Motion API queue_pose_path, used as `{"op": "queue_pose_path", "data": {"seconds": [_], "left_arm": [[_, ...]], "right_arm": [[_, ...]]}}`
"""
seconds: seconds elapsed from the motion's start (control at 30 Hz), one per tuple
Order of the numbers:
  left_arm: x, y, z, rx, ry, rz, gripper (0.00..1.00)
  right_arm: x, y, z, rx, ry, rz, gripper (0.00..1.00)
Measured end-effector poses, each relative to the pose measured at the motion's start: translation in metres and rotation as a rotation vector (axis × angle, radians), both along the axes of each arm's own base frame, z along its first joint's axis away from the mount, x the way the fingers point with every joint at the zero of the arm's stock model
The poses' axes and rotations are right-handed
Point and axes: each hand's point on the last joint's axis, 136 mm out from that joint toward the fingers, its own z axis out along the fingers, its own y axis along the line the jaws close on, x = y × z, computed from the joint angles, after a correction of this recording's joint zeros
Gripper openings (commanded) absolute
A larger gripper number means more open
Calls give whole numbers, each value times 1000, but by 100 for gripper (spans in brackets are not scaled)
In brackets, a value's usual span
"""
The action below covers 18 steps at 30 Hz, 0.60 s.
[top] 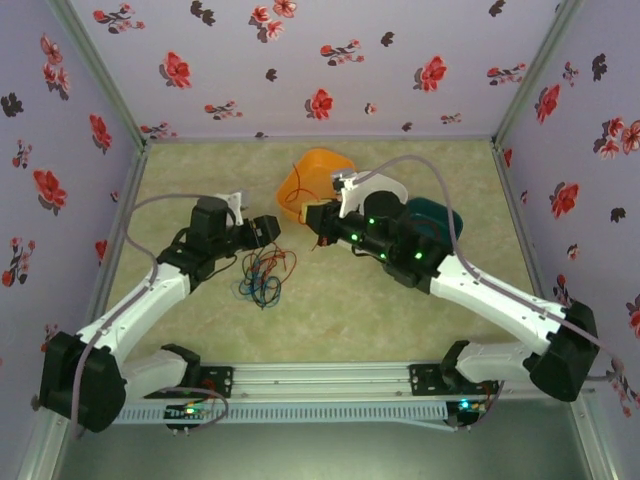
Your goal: Untangle the cables
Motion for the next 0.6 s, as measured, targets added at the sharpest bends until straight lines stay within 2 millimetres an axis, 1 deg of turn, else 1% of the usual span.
{"op": "queue_pose_path", "data": {"seconds": [0.1, 0.17, 0.23, 0.3, 0.37, 0.47, 0.53, 0.6], "left_arm": [[1, 3, -1, 6, -8, 21, 81], [3, 8, 5, 15, -32, 45, 90], [4, 15, 13, 25, -69, 77, 99], [3, 22, 21, 31, -100, 109, 100], [3, 29, 29, 37, -128, 138, 100], [2, 38, 37, 48, -162, 179, 100], [2, 44, 38, 62, -171, 201, 100], [1, 47, 37, 80, -170, 213, 100]], "right_arm": [[6, -23, 6, -64, 8, -84, 0], [10, -41, 13, -98, 9, -147, 0], [16, -64, 21, -132, 10, -227, 0], [19, -86, 24, -165, 19, -300, 0], [23, -107, 24, -200, 32, -370, 0], [29, -138, 16, -255, 60, -464, 0], [34, -157, 7, -297, 85, -523, 0], [40, -172, 0, -328, 104, -569, 0]]}}
